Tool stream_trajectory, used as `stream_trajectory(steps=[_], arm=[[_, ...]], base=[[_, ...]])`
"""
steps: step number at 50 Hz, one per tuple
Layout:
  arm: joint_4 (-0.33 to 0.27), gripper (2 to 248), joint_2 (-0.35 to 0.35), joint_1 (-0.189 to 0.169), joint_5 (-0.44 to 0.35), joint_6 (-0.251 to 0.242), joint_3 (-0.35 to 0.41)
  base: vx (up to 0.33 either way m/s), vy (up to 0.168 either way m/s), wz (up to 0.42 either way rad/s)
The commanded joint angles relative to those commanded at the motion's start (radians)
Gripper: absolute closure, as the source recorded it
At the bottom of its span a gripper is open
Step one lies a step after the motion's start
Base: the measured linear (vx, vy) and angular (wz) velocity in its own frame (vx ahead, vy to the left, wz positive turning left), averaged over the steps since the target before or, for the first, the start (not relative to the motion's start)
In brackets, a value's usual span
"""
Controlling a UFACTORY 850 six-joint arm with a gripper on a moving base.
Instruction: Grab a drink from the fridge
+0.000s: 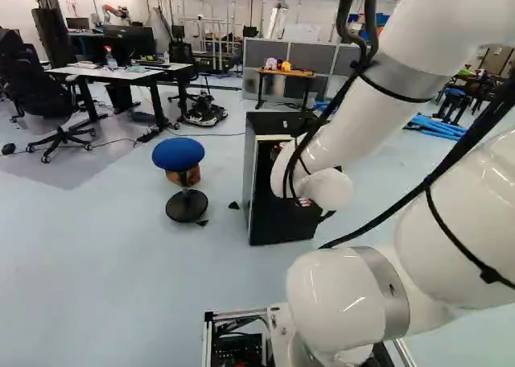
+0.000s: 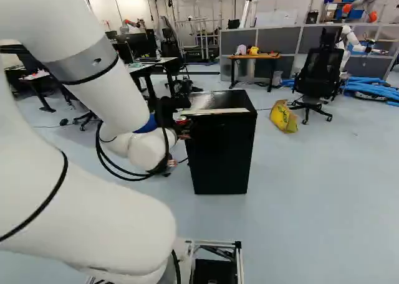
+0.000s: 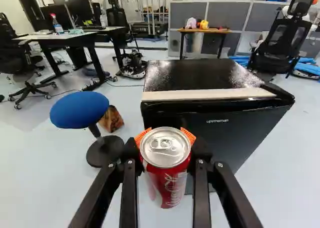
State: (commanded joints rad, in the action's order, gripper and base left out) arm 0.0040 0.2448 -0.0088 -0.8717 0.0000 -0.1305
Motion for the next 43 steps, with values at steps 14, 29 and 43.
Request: stream_trajectory(steps=[14, 29, 43], arm=[[-0.003, 152, 0.026, 0.007, -0.001, 0.0, 0.033], [-0.004, 152, 0.034, 0.009, -0.001, 0.0, 0.043], [-0.004, 152, 0.034, 0.009, -0.001, 0.0, 0.043]], base=[[0.0, 0.0, 0.0], [0.0, 0.0, 0.0], [0.0, 0.0, 0.0]])
